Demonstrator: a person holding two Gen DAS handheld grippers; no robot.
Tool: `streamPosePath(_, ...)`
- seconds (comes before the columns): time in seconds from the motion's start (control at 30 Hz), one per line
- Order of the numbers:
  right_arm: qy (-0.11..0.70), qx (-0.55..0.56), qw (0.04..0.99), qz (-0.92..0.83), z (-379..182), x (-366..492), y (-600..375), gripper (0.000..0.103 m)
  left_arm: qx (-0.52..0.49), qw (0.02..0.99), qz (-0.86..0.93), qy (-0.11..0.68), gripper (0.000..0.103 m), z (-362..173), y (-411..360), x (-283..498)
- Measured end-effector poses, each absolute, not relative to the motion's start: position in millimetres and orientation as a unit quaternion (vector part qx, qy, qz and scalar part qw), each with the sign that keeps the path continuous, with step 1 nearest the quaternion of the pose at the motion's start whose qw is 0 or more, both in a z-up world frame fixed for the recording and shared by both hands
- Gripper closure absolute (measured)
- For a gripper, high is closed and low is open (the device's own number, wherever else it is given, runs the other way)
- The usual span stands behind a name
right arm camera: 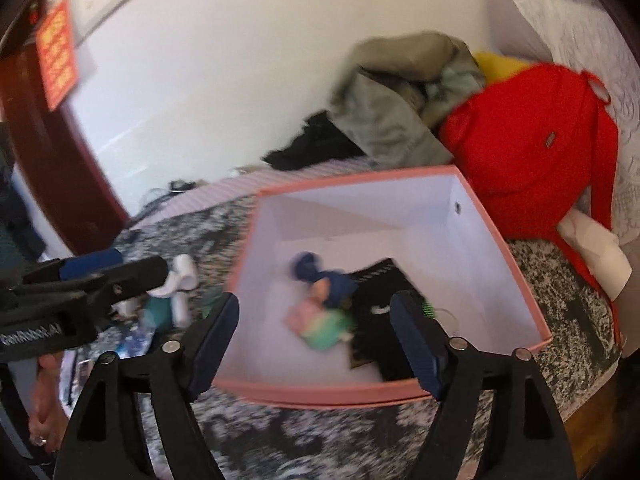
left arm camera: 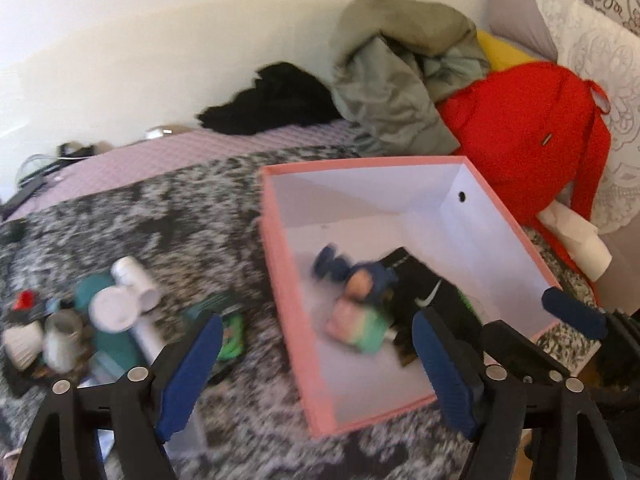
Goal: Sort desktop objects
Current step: 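Move both tools back over the remaining items, then grasp the clear plastic box with right tool while left tool grasps the batteries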
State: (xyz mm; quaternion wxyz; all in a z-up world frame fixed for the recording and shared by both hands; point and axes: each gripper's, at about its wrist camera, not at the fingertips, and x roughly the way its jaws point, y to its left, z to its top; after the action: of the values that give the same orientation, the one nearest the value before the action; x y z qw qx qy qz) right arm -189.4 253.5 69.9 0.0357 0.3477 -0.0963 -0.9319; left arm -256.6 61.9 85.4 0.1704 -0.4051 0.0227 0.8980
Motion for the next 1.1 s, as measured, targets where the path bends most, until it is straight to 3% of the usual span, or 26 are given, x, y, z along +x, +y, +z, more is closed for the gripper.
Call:
streamPosePath(0.27,-0.037,0.341,0.12,-0.932,80.9,-145.3,139.9,0.012,-0.4,0.103,0.91,-0.005,0.015,80.7,-38.9,-194.4)
streamPosePath(0.5,0.008,0.382,0.172,-0.908,36.4,-138.2,56.3,0.011,-0.445,0.019,0.895,-0.027,0.014,17.3,-132.7,-169.0)
streamPosePath(0.87,0.011,0.495,0.124,-0.86,-77.5,-192.6,8.4,0.011,-0.519,0.009,0.855,-0.004,0.014,-82.3,-158.9,-200.4)
streamPosePath(1.1,-0.005,0.527,0.081,-0.846,-117.5,-236.0,2.7,0.011,-0.531,0.019,0.847,0.015,0.014,-116.4,-160.5,-248.0)
